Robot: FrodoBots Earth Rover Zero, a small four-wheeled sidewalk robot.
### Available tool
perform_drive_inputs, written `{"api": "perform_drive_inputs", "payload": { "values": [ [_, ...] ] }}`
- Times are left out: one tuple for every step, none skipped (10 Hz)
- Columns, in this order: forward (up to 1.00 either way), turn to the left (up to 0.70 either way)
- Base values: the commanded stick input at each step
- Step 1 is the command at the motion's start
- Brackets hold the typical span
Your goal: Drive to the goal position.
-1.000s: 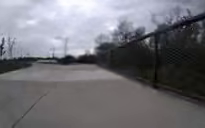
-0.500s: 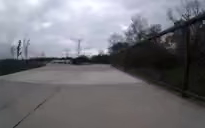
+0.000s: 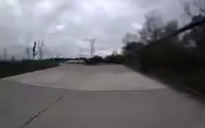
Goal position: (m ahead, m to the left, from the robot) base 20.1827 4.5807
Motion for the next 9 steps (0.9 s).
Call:
{"api": "perform_drive_inputs", "payload": {
  "values": [
    [1.0,0.0],
    [1.0,0.0],
    [1.0,0.0],
    [1.0,0.0],
    [1.0,0.0],
    [1.0,0.0],
    [1.0,0.0],
    [1.0,0.0],
    [1.0,0.0]
  ]
}}
